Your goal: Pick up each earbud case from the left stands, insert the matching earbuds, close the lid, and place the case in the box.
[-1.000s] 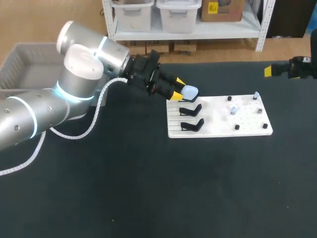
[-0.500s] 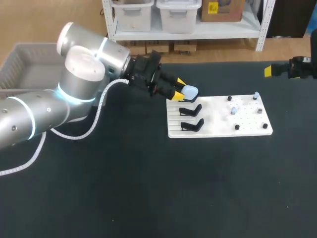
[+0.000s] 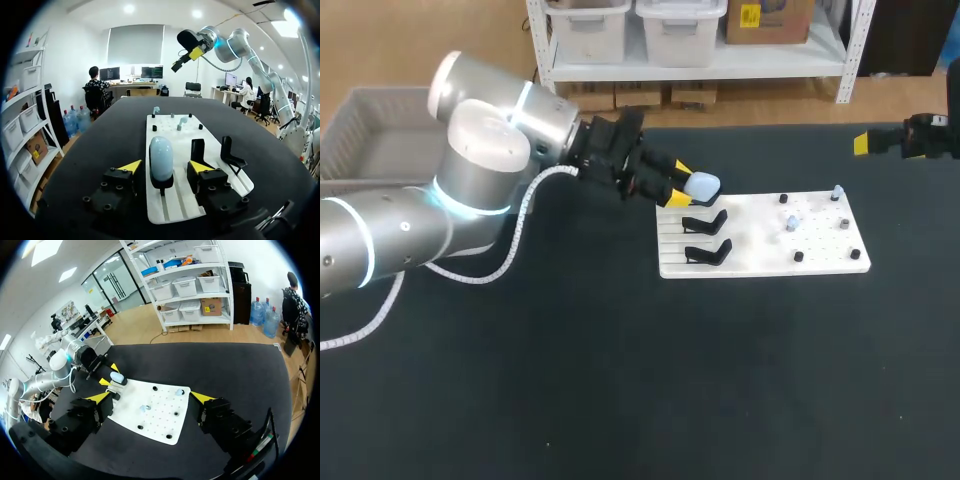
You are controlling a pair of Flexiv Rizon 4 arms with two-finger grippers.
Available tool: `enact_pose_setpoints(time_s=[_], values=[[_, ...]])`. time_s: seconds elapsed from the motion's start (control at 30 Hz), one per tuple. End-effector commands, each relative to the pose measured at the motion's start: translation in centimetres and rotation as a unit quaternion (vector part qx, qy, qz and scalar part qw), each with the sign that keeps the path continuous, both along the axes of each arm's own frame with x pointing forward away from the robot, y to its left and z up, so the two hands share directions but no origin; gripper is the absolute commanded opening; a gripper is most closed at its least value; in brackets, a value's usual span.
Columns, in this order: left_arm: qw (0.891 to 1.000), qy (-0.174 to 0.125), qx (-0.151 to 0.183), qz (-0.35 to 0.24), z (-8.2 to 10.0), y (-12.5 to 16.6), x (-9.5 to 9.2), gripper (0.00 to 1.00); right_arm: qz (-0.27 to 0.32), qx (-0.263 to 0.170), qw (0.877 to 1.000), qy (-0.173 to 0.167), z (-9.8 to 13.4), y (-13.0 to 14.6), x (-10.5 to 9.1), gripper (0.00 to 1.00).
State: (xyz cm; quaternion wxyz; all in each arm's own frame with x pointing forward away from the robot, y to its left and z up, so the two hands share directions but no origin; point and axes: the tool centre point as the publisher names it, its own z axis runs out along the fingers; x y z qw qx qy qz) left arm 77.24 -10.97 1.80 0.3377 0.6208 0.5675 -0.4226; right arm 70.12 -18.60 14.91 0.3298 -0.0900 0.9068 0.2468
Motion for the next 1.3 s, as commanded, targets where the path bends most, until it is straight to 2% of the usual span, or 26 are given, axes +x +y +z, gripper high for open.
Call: enact_pose_setpoints(time_s=[0.03, 0.6, 0.87, 1.3], values=[[1.000, -0.012, -0.005, 0.029, -0.4, 0.0, -0.7, 0.56, 0.000, -0.001, 1.000, 0.000, 0.0, 0.0, 0.0, 1.00], [0.999, -0.019, -0.011, 0.036, -0.7, -0.2, 0.5, 0.48, 0.000, -0.001, 1.000, 0.000, 0.0, 0.0, 0.0, 1.00], [0.999, -0.015, -0.023, 0.023, -0.7, -0.8, 0.6, 0.48, 0.000, -0.001, 1.000, 0.000, 0.0, 0.0, 0.0, 1.00], [1.000, -0.012, -0.021, 0.020, -1.0, -1.0, 0.9, 0.45, 0.000, -0.001, 1.000, 0.000, 0.0, 0.0, 0.0, 1.00]])
